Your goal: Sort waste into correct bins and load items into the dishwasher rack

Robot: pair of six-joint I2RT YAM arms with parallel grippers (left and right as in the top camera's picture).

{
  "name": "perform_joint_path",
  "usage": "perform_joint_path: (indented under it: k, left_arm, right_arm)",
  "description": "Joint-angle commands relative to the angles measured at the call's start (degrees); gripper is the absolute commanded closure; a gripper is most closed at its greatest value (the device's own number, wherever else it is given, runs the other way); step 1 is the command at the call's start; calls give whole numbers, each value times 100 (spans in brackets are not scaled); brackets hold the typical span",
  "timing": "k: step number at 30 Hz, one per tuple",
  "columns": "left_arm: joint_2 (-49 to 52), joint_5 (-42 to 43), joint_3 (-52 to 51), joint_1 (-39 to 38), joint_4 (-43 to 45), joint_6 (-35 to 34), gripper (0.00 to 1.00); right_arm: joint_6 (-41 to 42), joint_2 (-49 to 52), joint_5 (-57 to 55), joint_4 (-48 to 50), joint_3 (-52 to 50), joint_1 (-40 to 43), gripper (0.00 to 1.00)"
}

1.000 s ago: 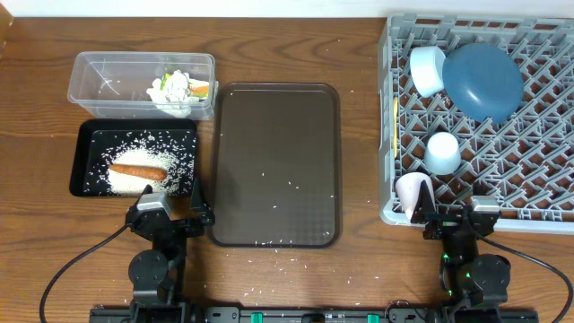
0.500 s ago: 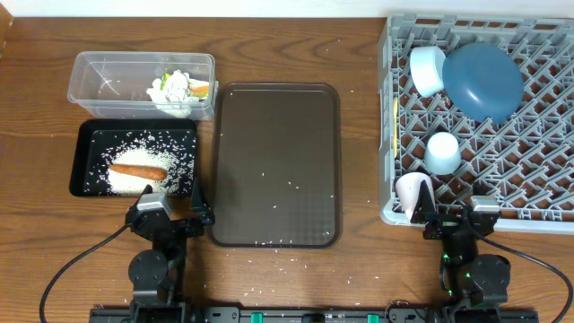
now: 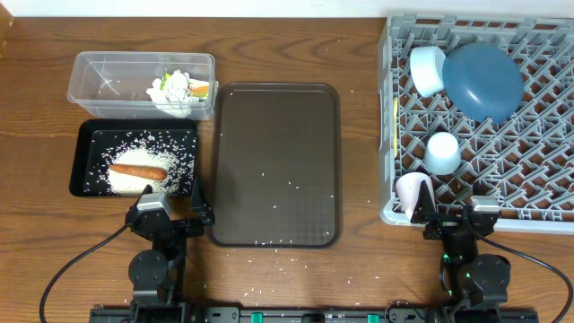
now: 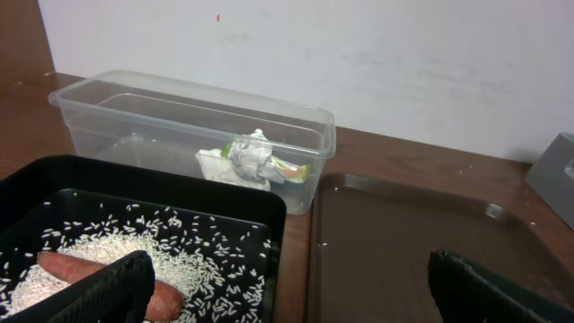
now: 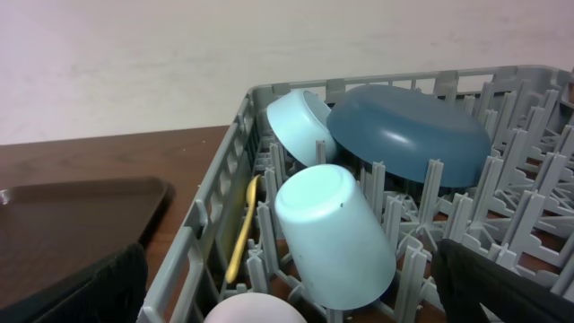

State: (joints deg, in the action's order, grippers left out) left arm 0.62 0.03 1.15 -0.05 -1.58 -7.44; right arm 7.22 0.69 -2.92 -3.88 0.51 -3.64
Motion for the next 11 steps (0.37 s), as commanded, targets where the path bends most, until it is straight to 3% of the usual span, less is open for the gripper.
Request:
perform_joint_path:
  k: [1, 11]
  left_arm:
    - [-35, -52, -92, -9, -254, 55, 2]
    - [-35, -50, -92, -9, -254, 55, 2]
  right_arm:
    - [87, -37, 17, -13, -20, -39, 1]
    - [87, -37, 20, -13, -20, -39, 1]
